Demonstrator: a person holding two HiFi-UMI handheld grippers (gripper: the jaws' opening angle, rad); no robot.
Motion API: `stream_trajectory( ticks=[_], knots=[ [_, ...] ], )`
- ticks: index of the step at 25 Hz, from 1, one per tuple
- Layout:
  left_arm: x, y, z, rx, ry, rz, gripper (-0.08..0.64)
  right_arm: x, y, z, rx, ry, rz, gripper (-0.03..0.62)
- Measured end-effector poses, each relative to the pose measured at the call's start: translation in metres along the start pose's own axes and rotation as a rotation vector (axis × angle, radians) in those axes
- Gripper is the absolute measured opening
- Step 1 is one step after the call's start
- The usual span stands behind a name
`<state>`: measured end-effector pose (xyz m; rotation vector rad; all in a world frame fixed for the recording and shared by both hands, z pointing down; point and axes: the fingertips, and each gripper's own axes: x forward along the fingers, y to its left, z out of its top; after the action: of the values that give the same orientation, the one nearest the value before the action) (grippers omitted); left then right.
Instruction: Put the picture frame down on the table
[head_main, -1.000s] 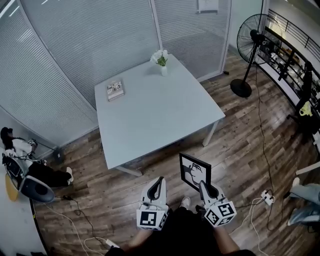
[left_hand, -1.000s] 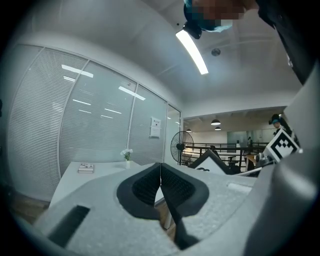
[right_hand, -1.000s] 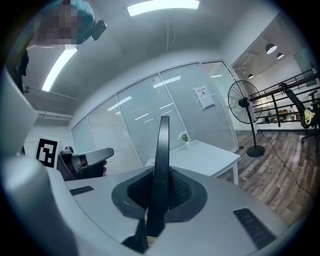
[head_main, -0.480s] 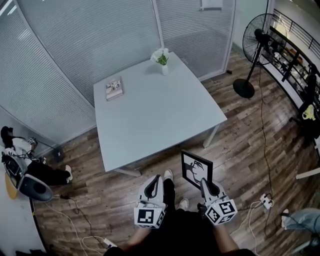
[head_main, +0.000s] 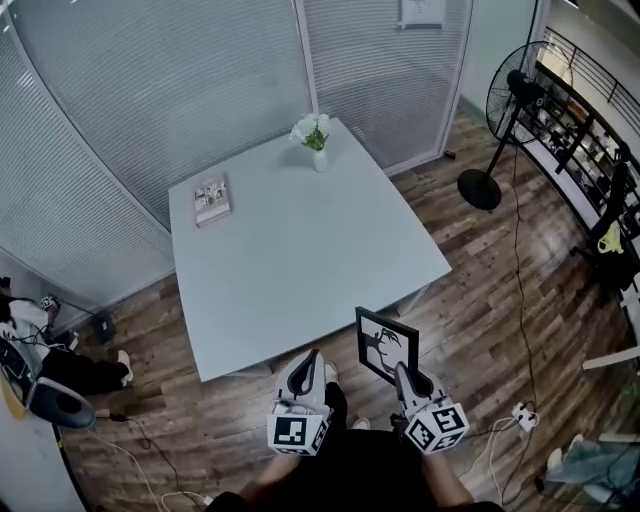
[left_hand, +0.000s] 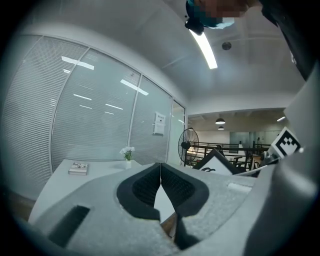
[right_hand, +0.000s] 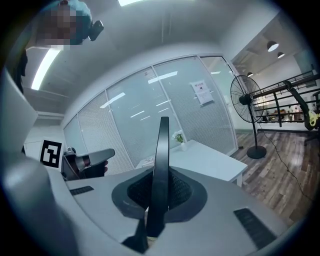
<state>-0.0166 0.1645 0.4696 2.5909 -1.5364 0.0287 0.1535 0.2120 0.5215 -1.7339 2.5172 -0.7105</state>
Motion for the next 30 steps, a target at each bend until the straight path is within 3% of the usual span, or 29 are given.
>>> stream_trajectory(
  ticks=[9, 21, 30],
  knots=[
    [0.075, 0.061, 0.01, -0.029, 0.024, -0.029, 0.017, 0.09, -0.012, 0.03, 0.013, 0.021, -0.042, 0.032],
    [0.132, 0.151, 0.016, -0.042, 0.058, -0.075, 0.017, 0.19, 0.019, 0.059, 0.001, 0.05, -0.048, 0.032],
    [0.137, 0.165, 0.018, -0.064, 0.019, -0.057, 0.017, 0.212, 0.017, 0.062, 0.012, 0.058, -0.038, 0.032]
  ],
)
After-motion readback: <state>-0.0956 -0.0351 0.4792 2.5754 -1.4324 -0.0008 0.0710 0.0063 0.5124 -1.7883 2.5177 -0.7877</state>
